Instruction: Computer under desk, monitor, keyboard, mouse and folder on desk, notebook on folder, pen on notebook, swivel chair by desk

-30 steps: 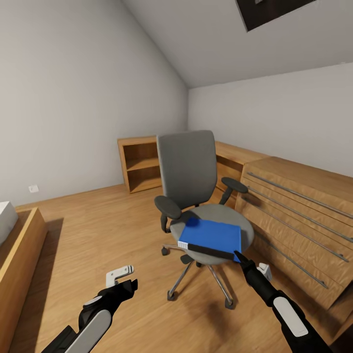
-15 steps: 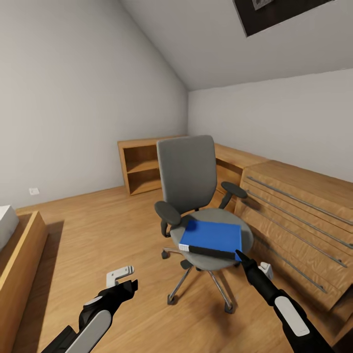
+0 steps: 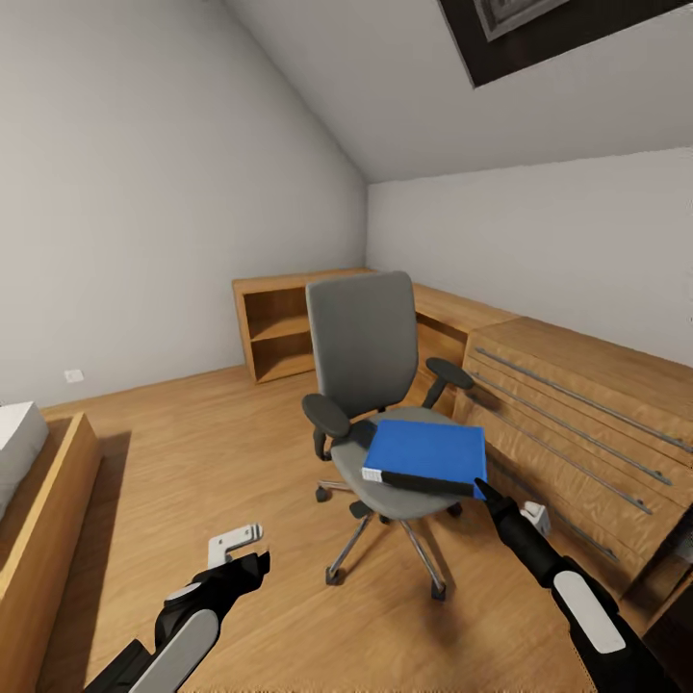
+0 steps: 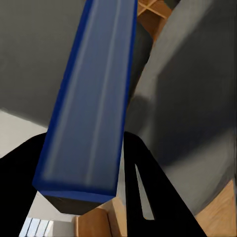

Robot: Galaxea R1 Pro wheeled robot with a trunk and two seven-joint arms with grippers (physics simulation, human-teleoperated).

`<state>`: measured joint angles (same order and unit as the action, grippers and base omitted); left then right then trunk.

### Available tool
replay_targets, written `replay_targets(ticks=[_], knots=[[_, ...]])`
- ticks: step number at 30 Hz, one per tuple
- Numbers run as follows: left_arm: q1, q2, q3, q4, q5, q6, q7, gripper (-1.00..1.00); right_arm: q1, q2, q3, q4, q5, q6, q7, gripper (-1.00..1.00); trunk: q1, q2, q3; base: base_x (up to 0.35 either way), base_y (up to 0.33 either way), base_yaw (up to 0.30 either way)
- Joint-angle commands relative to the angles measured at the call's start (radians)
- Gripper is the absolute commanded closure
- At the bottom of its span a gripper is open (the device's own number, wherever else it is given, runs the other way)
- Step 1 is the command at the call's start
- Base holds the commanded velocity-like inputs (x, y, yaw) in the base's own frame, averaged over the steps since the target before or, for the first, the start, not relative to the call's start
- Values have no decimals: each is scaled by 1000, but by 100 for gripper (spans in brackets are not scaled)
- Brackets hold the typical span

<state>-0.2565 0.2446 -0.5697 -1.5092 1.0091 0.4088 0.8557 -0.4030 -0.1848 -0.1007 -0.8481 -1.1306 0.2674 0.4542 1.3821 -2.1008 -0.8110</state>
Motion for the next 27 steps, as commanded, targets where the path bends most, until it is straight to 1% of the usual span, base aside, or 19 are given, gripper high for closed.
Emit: replay_targets(ticks=[1, 5, 8, 12, 16, 17, 19, 20, 21, 23, 24, 25, 26, 27], knots=[[-1, 1, -2, 0, 5, 2, 7, -100, 0, -2, -2, -1, -9, 9, 2, 100, -4, 7, 2, -139, -25, 0], [-1, 1, -1, 4, 5, 2, 7, -100, 0, -17, -13, -7, -9, 10, 0, 100, -20, 35, 15, -55, -10, 0], [-1, 1, -1, 5, 5, 2, 6, -100, 0, -22, -22, -34, -8, 9, -2, 100, -31, 56, 24, -17, -3, 0], [-1, 1, -1, 38, 5, 2, 6, -100, 2, -27, -29, -101, -4, 8, -8, 100, -47, 84, 37, -5, -1, 0], [-1, -2, -1, 81, 4, 2, 5, -100, 5, -46, -31, -169, -3, 9, -16, 100, -62, 112, 49, -1, 0, 0], [-1, -3, 0, 87, 3, 2, 5, -100, 8, -49, -31, -197, -3, 9, -27, 100, -66, 119, 52, 0, 0, 0], [-1, -5, 0, 92, 2, 2, 5, -100, 19, -52, -31, -251, -4, 9, -66, 100, -73, 133, 59, 0, 0, 0], [-1, -6, 0, 94, 1, 1, 5, -100, 32, -53, -32, -297, -3, 9, -108, 100, -77, 140, 62, 0, 0, 0], [-1, -6, 0, 95, 0, 1, 5, -100, 40, -53, -32, -322, -3, 8, -133, 100, -81, 147, 65, 0, 0, 0], [-1, -6, 1, 97, -1, 1, 5, -100, 78, -52, -32, -437, -4, 6, -256, 100, -89, 161, 71, 0, 0, 0], [-1, -6, 1, 97, -1, 1, 5, -100, 89, -51, -32, -468, -4, 6, -289, 100, -93, 168, 74, 0, 0, 0], [-1, -7, 1, 97, -1, 1, 5, -100, 110, -50, -32, -529, -5, 5, -355, 100, -96, 175, 77, 0, 0, 0], [-1, -7, 1, 97, -1, 1, 5, -100, 120, -50, -32, -557, -6, 5, -385, 100, -100, 182, 81, 0, 0, 0], [-1, -7, 1, 98, -2, 1, 5, -100, 138, -49, -32, -608, -7, 5, -441, 100, -104, 189, 84, 0, 0, 0]])
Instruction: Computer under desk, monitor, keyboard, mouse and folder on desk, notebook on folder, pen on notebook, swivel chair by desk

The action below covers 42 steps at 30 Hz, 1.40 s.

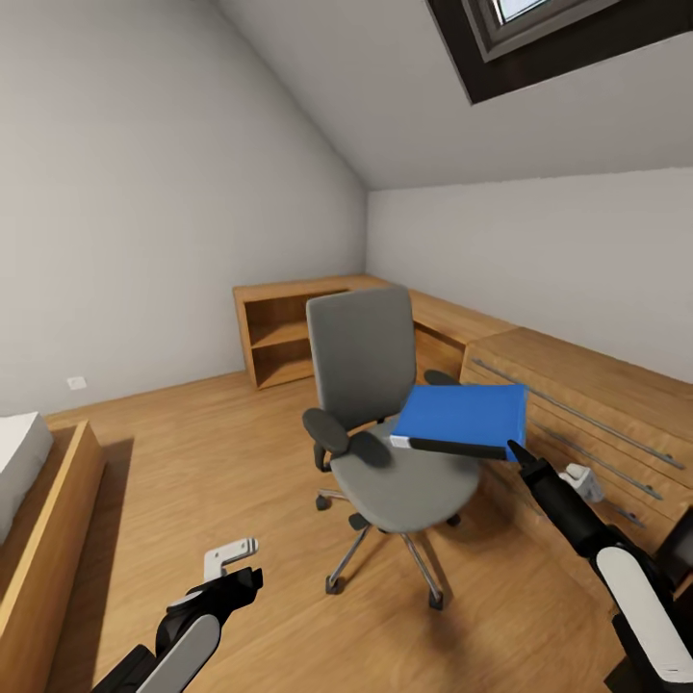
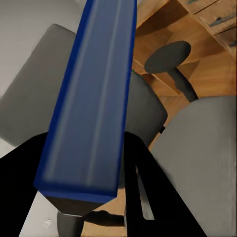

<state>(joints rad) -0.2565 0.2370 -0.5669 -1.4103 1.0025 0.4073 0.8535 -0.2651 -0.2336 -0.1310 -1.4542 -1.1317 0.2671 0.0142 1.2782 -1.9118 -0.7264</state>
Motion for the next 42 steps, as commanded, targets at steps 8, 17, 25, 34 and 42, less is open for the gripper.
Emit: replay_targets(ticks=[8, 17, 25, 34, 42], knots=[[-1, 1, -2, -1, 2, 1, 8, -100, 36, 8, -1, -105, -28, 15, -107, 100, -31, 56, 24, 0, 0, 0], [-1, 1, -2, -1, 3, 1, 8, -100, 40, 13, -7, -110, -313, 19, -66, 100, -65, 119, 52, 0, 0, 0], [-1, -4, -4, 1, 10, 2, 9, -100, 54, 6, -12, -113, -370, 20, -26, 100, -96, 175, 77, 0, 0, 0], [-1, -24, -31, 153, 8, -6, 9, -100, 56, 0, -51, -114, -376, 18, -23, 100, -131, 238, 106, 0, 0, 0], [-1, -130, -285, 637, -2, -249, -140, -100, 56, 11, -59, -115, -380, 12, -34, 100, -161, 294, 131, 0, 0, 0]])
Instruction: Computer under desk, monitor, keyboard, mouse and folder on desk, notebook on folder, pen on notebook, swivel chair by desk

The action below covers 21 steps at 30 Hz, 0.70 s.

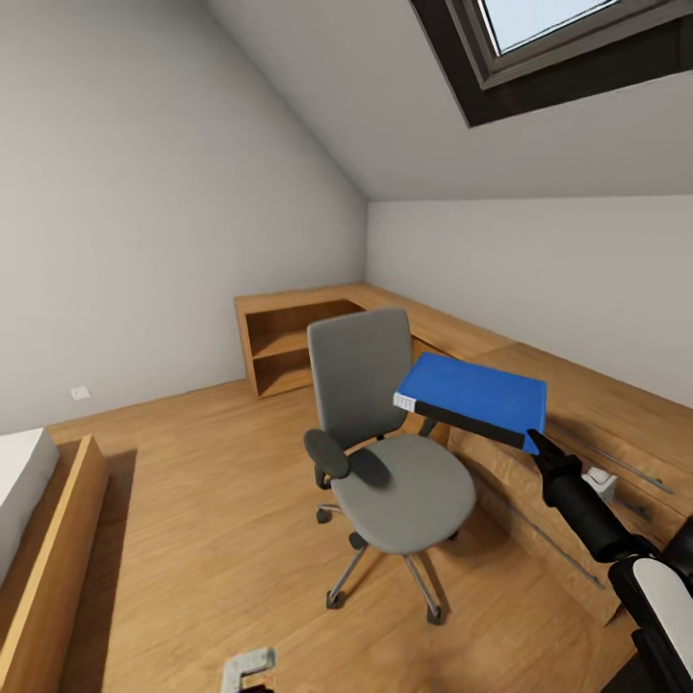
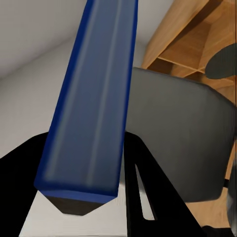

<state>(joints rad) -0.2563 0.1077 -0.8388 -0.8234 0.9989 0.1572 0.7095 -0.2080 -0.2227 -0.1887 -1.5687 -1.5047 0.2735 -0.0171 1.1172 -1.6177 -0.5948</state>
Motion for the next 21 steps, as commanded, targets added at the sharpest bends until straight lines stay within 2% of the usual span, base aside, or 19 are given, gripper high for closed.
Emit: replay_targets(ticks=[1, 3, 4, 12, 15, 21], knots=[[-1, -11, -19, 86, 0, -17, -8, -100, -1, 0, 0, -1, -8, 5, -4, 100, -4, 7, 2, 0, 0, 0], [-1, -21, -24, 118, 0, -43, -18, -100, -1, 0, 1, -1, -8, 5, -6, 100, -12, 21, 8, 0, 0, 0], [-1, -32, -27, 174, 4, -72, -51, -100, -1, 2, 1, -1, -6, 0, -10, 100, -15, 28, 12, 0, 0, -186], [-2, -41, -25, 329, 4, -79, -213, -100, -1, 2, -12, -1, -6, -21, -9, 100, -46, 84, 37, 0, 0, -245], [-2, -44, -25, 355, 4, -106, -237, -100, -1, 2, -15, -1, -6, -55, -9, 100, -58, 105, 46, 0, 0, -268], [-2, -46, -23, 386, 10, -126, -244, -100, -1, 0, -24, -1, -7, -68, -9, 100, -81, 147, 64, 0, 0, -230]])
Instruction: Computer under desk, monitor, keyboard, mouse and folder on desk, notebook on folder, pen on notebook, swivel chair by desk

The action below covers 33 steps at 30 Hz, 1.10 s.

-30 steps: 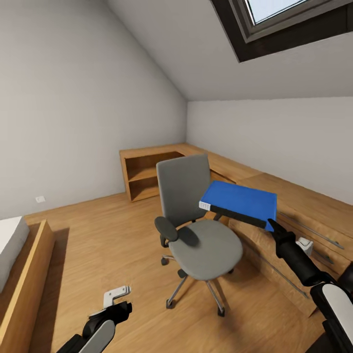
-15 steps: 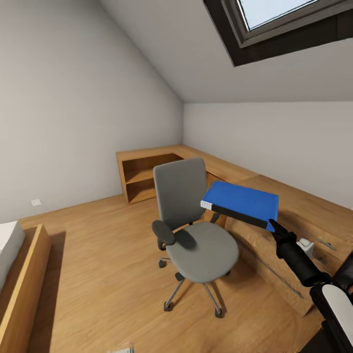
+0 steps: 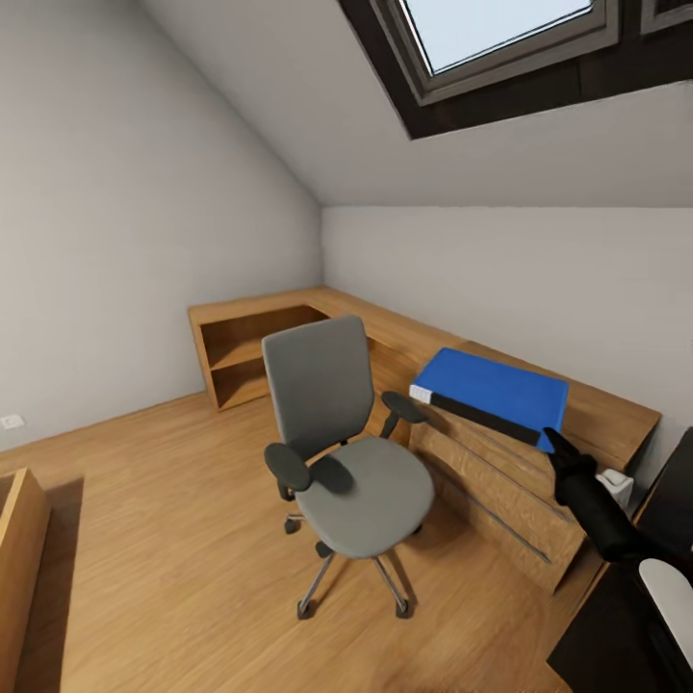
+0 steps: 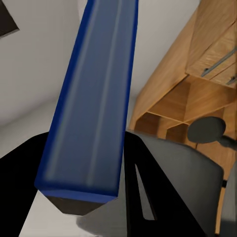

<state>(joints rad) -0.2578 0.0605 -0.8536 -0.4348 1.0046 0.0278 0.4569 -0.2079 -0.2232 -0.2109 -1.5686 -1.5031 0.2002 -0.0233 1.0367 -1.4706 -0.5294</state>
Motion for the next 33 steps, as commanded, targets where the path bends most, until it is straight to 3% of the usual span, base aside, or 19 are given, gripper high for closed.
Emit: replay_targets(ticks=[1, 10, 13, 18, 29, 33], knots=[[-1, 1, -7, 2, 4, 2, 7, -100, -1, 0, -5, -1, -9, 6, -2, 100, -4, 7, 2, 0, 0, -74], [-1, 1, -8, 15, 3, -19, -60, -100, -1, 4, -11, 4, -15, 25, 11, 100, -38, 70, 30, 0, 0, -19], [0, 4, -8, 19, 2, -52, -63, -100, -1, 35, -11, 6, -11, 20, -5, 100, -50, 91, 40, 0, 0, 0], [0, 5, -8, 19, 0, -54, -63, -100, -1, 37, -12, 7, -12, 17, -43, 100, -69, 126, 55, 0, 0, 0], [0, 4, -8, 19, -1, -54, -63, -100, -1, 38, -13, 9, -10, 13, -56, 100, -111, 203, 88, 0, 0, -57], [0, 3, -8, 20, -1, -54, -63, -100, -1, 38, -13, 11, -9, -40, -62, 100, -127, 231, 99, 0, 0, -219]])
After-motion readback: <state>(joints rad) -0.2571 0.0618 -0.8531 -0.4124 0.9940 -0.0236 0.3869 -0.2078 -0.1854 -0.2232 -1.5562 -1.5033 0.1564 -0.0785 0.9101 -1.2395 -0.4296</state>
